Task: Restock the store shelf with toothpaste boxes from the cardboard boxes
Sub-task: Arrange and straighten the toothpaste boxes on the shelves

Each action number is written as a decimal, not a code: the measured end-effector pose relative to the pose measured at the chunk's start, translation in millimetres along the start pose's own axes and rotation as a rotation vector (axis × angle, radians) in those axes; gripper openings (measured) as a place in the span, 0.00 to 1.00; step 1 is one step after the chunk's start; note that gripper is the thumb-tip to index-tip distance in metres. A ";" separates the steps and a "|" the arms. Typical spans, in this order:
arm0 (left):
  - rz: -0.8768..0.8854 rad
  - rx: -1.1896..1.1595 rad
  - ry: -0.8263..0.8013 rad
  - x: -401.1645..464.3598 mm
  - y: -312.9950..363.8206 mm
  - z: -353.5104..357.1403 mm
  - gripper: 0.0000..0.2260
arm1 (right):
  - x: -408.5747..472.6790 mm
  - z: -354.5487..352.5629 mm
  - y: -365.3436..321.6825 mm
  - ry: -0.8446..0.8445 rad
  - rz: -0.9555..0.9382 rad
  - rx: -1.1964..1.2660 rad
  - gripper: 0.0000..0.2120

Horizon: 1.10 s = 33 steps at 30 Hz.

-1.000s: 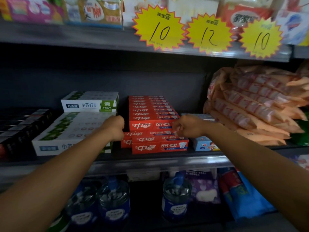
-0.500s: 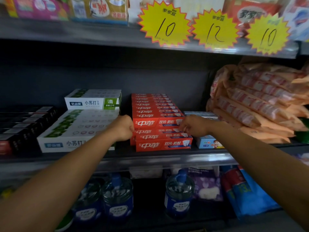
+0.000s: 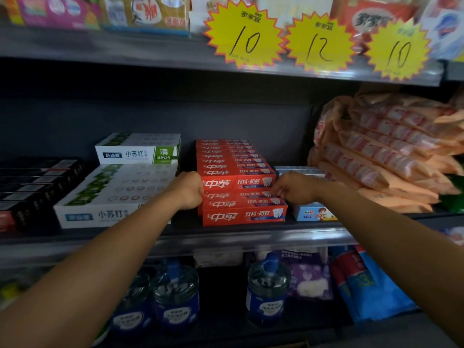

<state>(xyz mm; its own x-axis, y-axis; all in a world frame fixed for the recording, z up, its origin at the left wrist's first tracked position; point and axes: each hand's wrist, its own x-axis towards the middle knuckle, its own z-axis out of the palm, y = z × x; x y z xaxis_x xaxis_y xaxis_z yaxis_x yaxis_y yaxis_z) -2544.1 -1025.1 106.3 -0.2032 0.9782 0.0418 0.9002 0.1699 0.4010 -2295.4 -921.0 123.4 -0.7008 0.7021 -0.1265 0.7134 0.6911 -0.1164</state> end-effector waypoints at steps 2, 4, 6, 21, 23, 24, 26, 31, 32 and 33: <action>0.003 0.011 0.003 -0.1 1.2 -0.2 0.08 | -0.4 0.1 0.8 -0.002 -0.002 0.006 0.15; 0.008 0.026 -0.004 -1.0 1.1 -0.2 0.09 | -1.3 0.3 1.0 -0.005 0.004 0.010 0.15; 0.010 0.056 -0.006 -3.5 0.7 -0.8 0.09 | -3.6 -0.2 0.7 0.009 0.004 0.017 0.15; 0.043 0.144 -0.032 -21.1 9.0 -3.8 0.15 | -7.7 11.5 -5.4 0.134 0.004 -0.141 0.13; 0.037 0.136 -0.039 -23.9 7.5 -5.0 0.15 | -6.0 12.1 -8.7 0.146 -0.001 -0.137 0.13; 0.035 0.132 -0.036 -24.8 6.2 -5.7 0.14 | -5.5 12.1 -10.1 0.153 -0.002 -0.137 0.13; 0.039 0.126 -0.023 -25.1 3.4 -6.6 0.14 | -4.8 12.3 -11.0 0.161 0.000 -0.130 0.13; 0.070 0.112 -0.013 -25.1 3.6 -5.1 0.14 | -6.8 11.8 -7.6 0.151 -0.001 -0.100 0.11; 0.070 0.110 -0.014 -25.2 4.0 -5.2 0.14 | -7.4 11.6 -7.1 0.152 -0.001 -0.106 0.11; 0.067 0.107 -0.014 -25.0 4.2 -5.5 0.14 | -7.6 11.3 -6.6 0.153 -0.001 -0.119 0.11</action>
<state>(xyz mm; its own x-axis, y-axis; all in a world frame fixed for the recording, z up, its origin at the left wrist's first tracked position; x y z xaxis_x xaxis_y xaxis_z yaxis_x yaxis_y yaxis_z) -2537.4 -1049.4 112.0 -0.1365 0.9893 0.0519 0.9477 0.1152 0.2978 -2294.7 -932.8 114.0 -0.7007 0.7129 0.0263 0.7132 0.7009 0.0023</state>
